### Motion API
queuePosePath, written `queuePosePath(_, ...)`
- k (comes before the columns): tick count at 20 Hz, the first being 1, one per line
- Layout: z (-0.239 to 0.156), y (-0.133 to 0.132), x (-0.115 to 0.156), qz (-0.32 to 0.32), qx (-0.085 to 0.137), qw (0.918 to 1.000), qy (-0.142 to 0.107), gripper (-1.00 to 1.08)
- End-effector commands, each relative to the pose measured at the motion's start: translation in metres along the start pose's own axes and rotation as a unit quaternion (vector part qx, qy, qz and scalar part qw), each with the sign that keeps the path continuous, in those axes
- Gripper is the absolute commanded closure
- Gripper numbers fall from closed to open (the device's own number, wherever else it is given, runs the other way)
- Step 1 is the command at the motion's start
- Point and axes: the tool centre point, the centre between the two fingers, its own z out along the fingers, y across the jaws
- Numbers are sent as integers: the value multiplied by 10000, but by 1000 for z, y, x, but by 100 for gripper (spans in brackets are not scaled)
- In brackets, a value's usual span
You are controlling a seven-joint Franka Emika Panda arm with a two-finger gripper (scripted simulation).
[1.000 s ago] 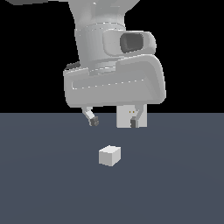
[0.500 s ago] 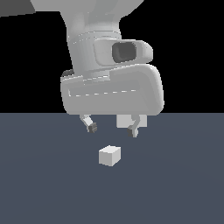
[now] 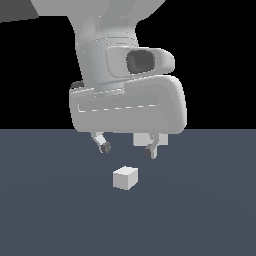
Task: Plug the charger into the wall socket.
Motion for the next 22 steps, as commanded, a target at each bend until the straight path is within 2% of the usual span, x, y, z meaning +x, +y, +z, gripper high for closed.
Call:
queuePosePath(1, 2, 0, -1, -1, -1, 10000, -1, -92)
queuePosePath(18, 47, 1, -17, 2, 2, 10000, -6, -92)
queuePosePath(19, 47, 1, -17, 2, 2, 10000, -6, 108)
queuePosePath(22, 47, 1, -17, 2, 2, 10000, -6, 108)
